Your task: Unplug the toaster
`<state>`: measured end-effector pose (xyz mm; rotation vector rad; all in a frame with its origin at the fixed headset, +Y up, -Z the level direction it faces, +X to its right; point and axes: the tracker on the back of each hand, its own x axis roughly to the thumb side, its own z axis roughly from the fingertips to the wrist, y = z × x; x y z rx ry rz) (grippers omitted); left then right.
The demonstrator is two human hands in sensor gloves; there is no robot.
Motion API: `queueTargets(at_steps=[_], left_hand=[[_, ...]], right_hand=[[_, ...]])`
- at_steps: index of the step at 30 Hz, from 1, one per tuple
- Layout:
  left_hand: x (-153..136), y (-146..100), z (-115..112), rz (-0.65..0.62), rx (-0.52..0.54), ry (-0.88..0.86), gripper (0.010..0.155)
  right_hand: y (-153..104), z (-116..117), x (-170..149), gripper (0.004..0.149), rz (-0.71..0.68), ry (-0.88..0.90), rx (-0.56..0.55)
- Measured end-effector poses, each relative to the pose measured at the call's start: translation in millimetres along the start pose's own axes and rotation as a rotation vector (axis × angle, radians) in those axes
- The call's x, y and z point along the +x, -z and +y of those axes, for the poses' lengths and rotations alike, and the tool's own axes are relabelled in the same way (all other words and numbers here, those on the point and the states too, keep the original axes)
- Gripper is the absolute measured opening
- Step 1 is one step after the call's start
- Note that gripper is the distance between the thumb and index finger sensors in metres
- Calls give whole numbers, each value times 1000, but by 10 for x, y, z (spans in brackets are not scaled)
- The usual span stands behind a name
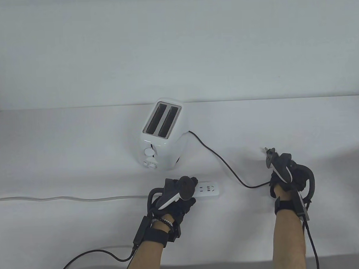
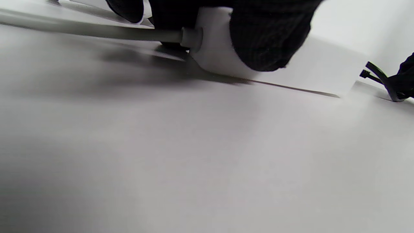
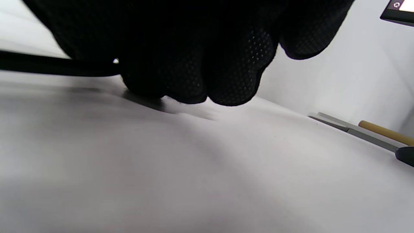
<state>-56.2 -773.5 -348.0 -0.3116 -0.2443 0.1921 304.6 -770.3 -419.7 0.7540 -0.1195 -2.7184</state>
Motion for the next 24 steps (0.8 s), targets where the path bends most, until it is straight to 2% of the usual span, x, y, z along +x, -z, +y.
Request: queueTargets(at_steps=[5, 9, 15, 24], left_hand=[[-2, 1, 0, 1, 2, 3, 78], [0, -2, 2, 2, 11, 19, 78], [-1, -14, 0, 1, 27, 39, 78], [11, -114, 70, -5, 111, 93, 85]], right_hand=[[16, 14, -5, 40, -5, 7, -16], [-15, -15, -27, 47, -15, 15, -36], [-131, -146, -80, 72, -57, 21, -81], [-367, -294, -151, 86, -104, 50, -93]])
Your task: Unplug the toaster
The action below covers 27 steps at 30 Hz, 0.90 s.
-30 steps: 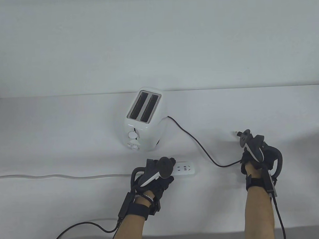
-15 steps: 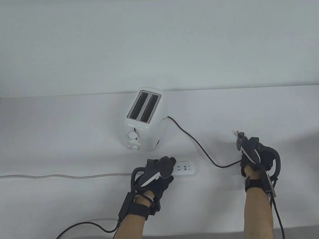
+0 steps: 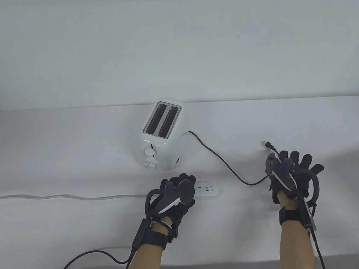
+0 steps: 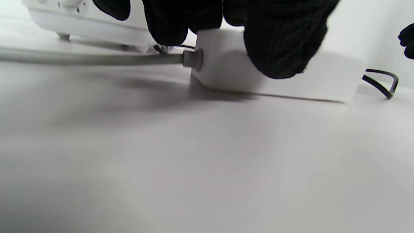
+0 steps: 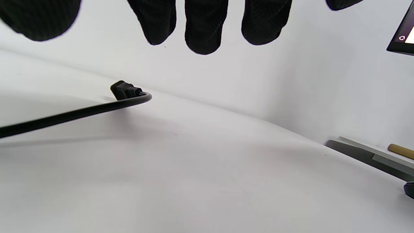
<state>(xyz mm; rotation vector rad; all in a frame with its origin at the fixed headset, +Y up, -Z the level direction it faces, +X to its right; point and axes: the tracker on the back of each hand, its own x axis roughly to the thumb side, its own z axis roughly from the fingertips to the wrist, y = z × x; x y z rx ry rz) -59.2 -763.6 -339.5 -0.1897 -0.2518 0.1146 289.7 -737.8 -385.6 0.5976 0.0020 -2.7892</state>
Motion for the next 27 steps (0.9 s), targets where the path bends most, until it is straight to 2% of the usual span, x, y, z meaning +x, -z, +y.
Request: queueTargets(at_steps=[6, 14, 20, 27], left_hand=[[-10, -66, 136, 8, 51, 1, 89], [-165, -255, 376, 57, 74, 71, 93], [-329, -457, 443, 107, 81, 78, 93], [-525, -628, 438, 166, 89, 80, 92]], right_hand=[[-195, -119, 30, 91, -47, 54, 6], [-526, -332, 205, 94, -161, 128, -48], [-753, -454, 371, 95, -218, 162, -71], [-1014, -477, 588, 95, -283, 189, -81]])
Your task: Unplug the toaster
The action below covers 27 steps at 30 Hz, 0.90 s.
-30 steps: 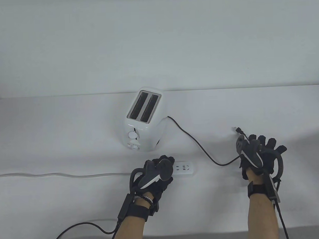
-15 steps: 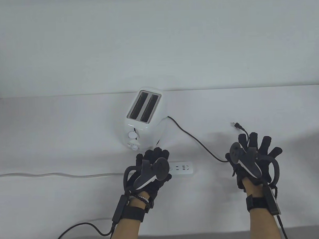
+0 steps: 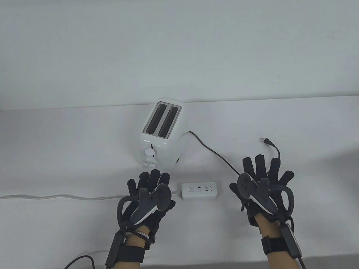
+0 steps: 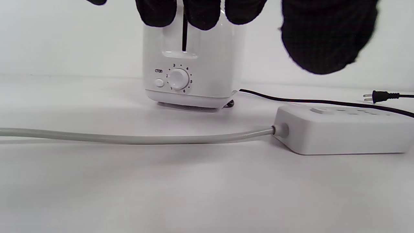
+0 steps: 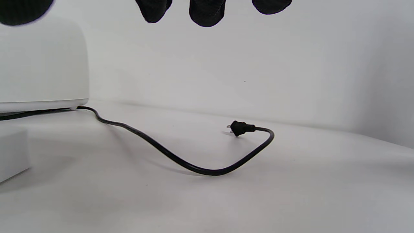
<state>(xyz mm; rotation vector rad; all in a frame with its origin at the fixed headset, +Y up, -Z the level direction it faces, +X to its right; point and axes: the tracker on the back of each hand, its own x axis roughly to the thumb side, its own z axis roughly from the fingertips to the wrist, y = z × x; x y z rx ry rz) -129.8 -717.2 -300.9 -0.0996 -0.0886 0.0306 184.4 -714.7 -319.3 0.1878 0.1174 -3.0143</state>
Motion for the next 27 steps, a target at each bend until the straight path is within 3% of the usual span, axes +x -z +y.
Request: queueTargets(at_steps=[12, 27], left_hand=[[-10, -21, -174, 20, 10, -53, 93], [46, 7, -227, 13, -13, -86, 94]], right_hand=[[-194, 156, 255, 95, -90, 38, -2], [-249, 200, 189, 95, -93, 38, 15]])
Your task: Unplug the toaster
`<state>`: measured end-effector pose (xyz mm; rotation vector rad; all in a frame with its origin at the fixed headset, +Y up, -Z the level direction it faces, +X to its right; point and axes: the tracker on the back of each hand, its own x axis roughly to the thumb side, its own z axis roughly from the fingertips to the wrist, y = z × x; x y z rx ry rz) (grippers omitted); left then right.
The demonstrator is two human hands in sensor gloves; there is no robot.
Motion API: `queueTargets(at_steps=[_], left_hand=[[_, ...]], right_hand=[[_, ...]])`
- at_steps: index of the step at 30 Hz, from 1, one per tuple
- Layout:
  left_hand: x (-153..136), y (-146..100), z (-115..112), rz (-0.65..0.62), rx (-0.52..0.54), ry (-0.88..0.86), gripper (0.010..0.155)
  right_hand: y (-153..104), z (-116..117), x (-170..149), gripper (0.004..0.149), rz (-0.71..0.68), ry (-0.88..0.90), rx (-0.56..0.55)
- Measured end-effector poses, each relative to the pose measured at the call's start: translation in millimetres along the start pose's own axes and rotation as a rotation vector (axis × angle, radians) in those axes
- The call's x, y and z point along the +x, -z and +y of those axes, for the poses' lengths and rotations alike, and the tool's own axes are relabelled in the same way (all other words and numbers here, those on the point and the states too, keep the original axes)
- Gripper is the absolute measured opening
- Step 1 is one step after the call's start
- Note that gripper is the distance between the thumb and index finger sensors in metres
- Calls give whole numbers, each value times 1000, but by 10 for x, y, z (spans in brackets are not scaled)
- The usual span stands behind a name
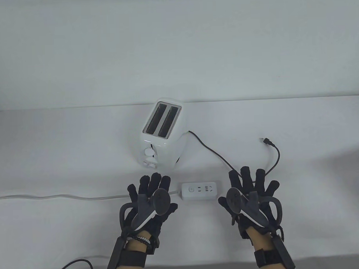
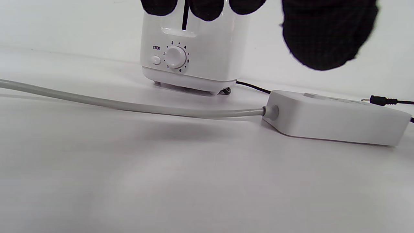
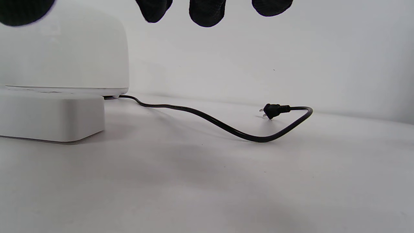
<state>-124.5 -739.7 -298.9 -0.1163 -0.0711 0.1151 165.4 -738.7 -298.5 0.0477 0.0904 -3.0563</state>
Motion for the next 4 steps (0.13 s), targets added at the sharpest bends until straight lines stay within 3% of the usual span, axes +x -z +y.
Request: queueTargets(at_steps=[4], left_hand=[[31, 17, -13, -4, -14, 3, 94]], right_hand=[[-20, -7, -35, 95, 12, 6, -1]])
